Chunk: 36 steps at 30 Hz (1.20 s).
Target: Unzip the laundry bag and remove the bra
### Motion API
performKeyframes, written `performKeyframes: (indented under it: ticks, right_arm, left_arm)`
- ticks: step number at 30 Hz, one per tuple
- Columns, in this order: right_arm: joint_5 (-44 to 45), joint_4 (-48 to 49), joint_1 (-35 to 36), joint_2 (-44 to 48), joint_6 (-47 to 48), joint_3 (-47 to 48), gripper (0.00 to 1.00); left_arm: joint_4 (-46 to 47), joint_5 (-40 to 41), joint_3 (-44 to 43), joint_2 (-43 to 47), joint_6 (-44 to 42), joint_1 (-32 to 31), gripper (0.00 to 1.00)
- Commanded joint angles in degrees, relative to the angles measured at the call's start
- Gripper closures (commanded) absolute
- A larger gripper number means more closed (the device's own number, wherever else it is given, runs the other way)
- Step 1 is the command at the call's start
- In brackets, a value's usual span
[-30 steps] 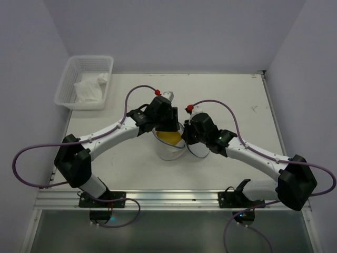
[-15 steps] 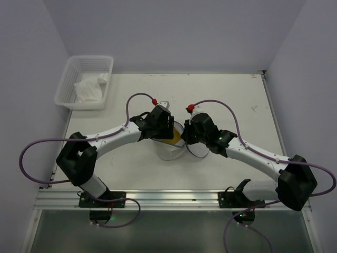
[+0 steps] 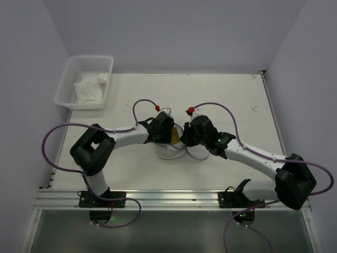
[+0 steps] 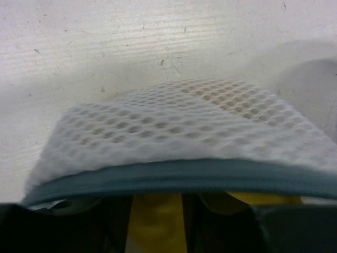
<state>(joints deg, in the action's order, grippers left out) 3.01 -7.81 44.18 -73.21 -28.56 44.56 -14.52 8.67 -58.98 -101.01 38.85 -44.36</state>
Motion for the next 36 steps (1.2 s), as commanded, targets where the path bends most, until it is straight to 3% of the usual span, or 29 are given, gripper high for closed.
performKeyframes:
  ticks: [1, 2, 4, 5, 13, 22, 29, 36]
  right_arm:
    - [-1.34, 3.68, -0.15, -0.53, -1.85, -1.40, 1.00]
    - [-1.07, 3.68, -0.15, -0.44, -1.94, -1.58, 1.00]
    - [-0.90, 3.25, -0.24, -0.44, -1.94, -1.66, 1.00]
    - [-0.63, 3.07, -0.15, -0.53, -1.94, -1.66, 1.00]
    - [3.67, 0.43, -0.24, 0.00, -0.98, -0.44, 1.00]
    - [5.17, -2.73, -0.50, 0.17, 0.78, 1.76, 1.00]
    - [4.11, -5.02, -0.50, -1.85, 1.31, 3.26, 1.00]
    - [4.38, -5.11, -0.59, -1.41, 1.31, 1.76, 1.00]
  left_arm:
    - [3.80, -0.23, 2.38, -2.43, 1.40, -0.03, 0.61]
    - [3.98, -0.32, 2.90, -2.44, 1.93, -0.03, 0.79]
    - [5.12, -0.49, 3.78, -0.69, 2.19, -0.20, 0.97]
    - [5.47, -0.75, 4.31, 0.37, 1.93, -0.20, 1.00]
    - [9.77, -4.26, 7.29, 17.59, -5.87, -0.20, 1.00]
    - [17.60, -18.41, 12.40, 29.37, -15.55, -0.11, 1.00]
    - [23.22, -29.05, 11.17, 31.49, -15.04, 0.15, 1.00]
    - [32.88, -37.49, 13.28, 35.44, -6.08, 9.45, 1.00]
